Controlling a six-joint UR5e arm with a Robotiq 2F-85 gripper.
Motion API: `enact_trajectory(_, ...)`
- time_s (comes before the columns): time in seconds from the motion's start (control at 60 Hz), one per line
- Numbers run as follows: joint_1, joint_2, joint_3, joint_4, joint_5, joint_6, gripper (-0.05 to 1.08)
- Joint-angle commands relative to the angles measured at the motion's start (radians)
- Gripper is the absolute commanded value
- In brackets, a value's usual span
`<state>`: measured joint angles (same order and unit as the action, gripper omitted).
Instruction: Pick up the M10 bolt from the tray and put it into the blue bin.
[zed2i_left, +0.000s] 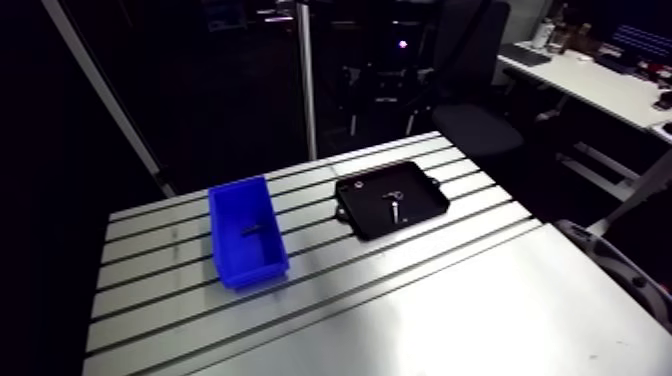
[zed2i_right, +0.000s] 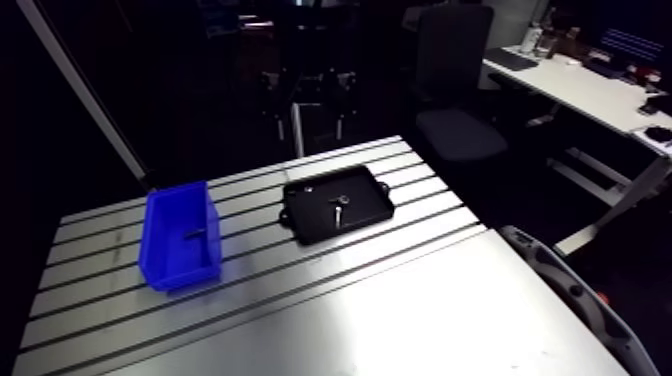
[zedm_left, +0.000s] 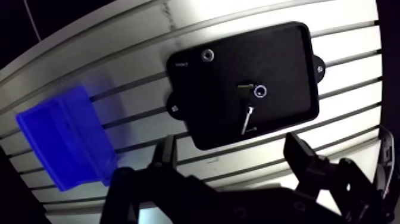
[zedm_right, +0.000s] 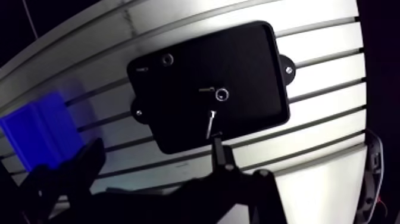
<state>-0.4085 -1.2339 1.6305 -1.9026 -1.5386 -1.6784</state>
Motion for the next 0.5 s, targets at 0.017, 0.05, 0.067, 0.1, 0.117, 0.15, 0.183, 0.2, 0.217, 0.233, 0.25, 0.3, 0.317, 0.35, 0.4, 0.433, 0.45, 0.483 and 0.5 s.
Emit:
enact_trajectory(0.017, -0.006, 0.021, 0.037, -0.03, 0.001, 0.046, 0.09)
enact_trajectory(0.05, -0.008, 0.021, 0.043, -0.037, 0.001, 0.051, 0.09)
enact_trajectory(0.067, -0.008, 0.021, 0.043, -0.037, 0.001, 0.051, 0.09)
enact_trajectory(0.1, -0.01, 0.021, 0.049, -0.044, 0.001, 0.055, 0.11)
enact_trajectory(0.117, -0.012, 0.021, 0.055, -0.05, 0.001, 0.061, 0.14)
enact_trajectory(0.15, -0.013, 0.02, 0.061, -0.055, 0.001, 0.07, 0.16)
enact_trajectory(0.183, -0.013, 0.02, 0.066, -0.058, 0.001, 0.079, 0.16)
enact_trajectory(0.2, -0.013, 0.02, 0.066, -0.058, 0.001, 0.079, 0.16)
enact_trajectory(0.217, -0.012, 0.02, 0.068, -0.06, 0.001, 0.087, 0.17)
enact_trajectory(0.233, -0.013, 0.019, 0.074, -0.061, 0.001, 0.095, 0.18)
enact_trajectory(0.25, -0.013, 0.019, 0.074, -0.061, 0.001, 0.095, 0.18)
enact_trajectory(0.3, -0.013, 0.017, 0.082, -0.063, 0.001, 0.11, 0.21)
enact_trajectory(0.317, -0.013, 0.017, 0.082, -0.063, 0.001, 0.11, 0.21)
enact_trajectory(0.35, -0.013, 0.017, 0.086, -0.063, -0.001, 0.119, 0.24)
enact_trajectory(0.4, -0.016, 0.017, 0.095, -0.063, -0.004, 0.132, 0.28)
enact_trajectory(0.433, -0.018, 0.017, 0.101, -0.065, -0.004, 0.134, 0.3)
enact_trajectory(0.45, -0.018, 0.017, 0.101, -0.065, -0.004, 0.134, 0.3)
enact_trajectory(0.483, -0.02, 0.017, 0.111, -0.07, -0.004, 0.136, 0.34)
enact_trajectory(0.5, -0.02, 0.017, 0.111, -0.07, -0.004, 0.136, 0.34)
